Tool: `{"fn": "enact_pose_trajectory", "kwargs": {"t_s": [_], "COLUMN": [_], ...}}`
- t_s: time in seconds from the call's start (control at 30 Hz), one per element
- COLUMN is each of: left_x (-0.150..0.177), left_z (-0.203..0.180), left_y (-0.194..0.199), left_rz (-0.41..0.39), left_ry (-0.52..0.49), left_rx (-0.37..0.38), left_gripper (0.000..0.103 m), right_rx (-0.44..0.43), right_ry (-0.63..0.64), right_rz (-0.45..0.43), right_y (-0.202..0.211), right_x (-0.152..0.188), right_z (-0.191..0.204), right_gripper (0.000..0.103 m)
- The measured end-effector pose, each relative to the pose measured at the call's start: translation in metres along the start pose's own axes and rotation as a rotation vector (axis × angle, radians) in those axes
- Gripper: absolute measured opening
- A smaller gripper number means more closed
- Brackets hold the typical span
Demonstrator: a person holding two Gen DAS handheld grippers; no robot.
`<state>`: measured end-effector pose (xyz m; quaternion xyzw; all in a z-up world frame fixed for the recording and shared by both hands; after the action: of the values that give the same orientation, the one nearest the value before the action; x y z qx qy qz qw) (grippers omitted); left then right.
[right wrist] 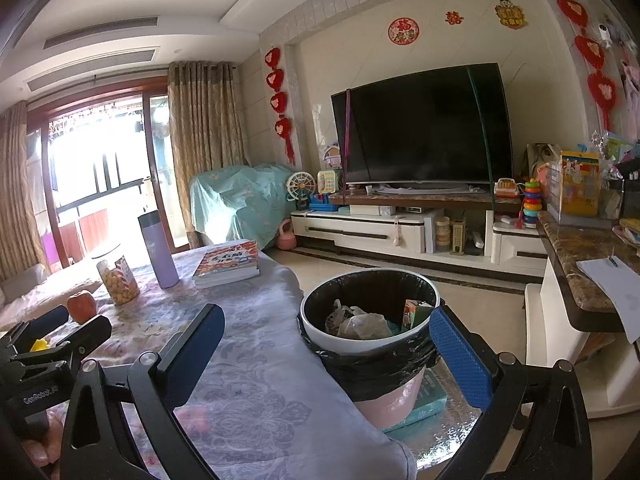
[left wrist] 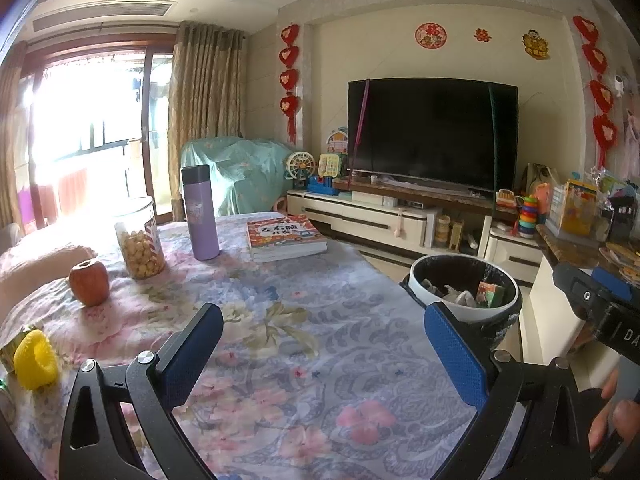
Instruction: Collect trash
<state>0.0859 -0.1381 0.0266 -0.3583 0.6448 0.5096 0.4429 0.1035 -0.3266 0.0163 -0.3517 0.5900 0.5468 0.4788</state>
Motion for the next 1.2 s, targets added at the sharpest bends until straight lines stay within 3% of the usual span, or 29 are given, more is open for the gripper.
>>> {"fn": "enact_pose_trajectory", "kwargs": {"t_s": [1.2], "left_x": [-0.0008], "left_z": [0.0048], "left_y": [-0.004], "left_rz": [0.005], "left_ry": [-0.006], "left_rx": [0.0], "left_gripper": [0.102], "right_rx": [-0.008], "right_ry": [0.003], "right_rz": [0.006], "right_y": [0.001], "right_x": [0.0033], "right_z": [0.0037], "right_gripper": [0.103]}}
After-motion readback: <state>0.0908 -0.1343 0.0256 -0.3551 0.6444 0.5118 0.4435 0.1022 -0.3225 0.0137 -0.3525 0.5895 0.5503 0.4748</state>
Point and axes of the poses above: each gripper's, at about its wrist camera, not at the fingertips, and y roughly against the way its jaws point, z to its left, x to its underside, the point moved 6 cm from there along -y, roughly the way its jaws point, and after that the axes turned 6 degrees about x, right-handed, at the moved point
